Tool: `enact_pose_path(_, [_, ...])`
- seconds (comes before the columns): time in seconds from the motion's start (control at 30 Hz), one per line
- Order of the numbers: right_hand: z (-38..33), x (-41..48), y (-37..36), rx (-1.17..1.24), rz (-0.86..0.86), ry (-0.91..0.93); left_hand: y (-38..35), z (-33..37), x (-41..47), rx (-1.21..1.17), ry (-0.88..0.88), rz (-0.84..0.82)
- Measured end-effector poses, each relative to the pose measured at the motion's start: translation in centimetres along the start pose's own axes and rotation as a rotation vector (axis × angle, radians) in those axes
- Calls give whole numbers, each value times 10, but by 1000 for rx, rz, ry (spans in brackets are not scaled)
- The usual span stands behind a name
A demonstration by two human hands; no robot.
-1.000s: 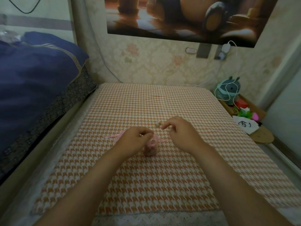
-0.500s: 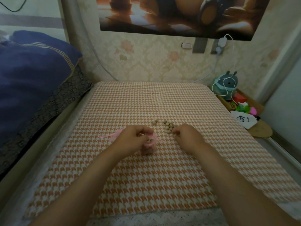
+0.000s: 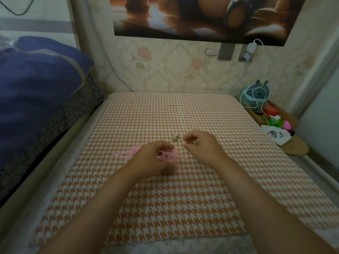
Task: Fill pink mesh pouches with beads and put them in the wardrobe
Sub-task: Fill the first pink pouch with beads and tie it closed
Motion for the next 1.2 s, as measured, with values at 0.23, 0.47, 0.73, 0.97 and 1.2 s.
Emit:
enact_pose_path(0.23, [-49, -19, -8, -92, -75, 175, 1, 0, -1, -5, -75, 21])
enact_pose_path(0.47, [-48, -18, -17, -281, -99, 239, 2, -3, -2, 2, -96, 51])
enact_pose_path(0.73, [-43, -22, -29, -336, -210, 276, 4, -12, 0, -4, -6, 6])
enact_pose_path(0.97, [-43, -17, -31, -291, -180, 241, 2, -7, 1, 74, -67, 57])
enact_pose_path(1.2, [-44, -19, -34, -321, -262, 232, 1, -2, -1, 63, -94, 84])
Point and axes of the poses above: each hand's wrist, its own x-axis towards the middle knuckle, its own y-axis out of the back of the hand, z = x × y, the point moved 6 cm from there along x, towards the middle knuckle, and after that the axes turned 2 degrees about -z, right-handed, at the moved point
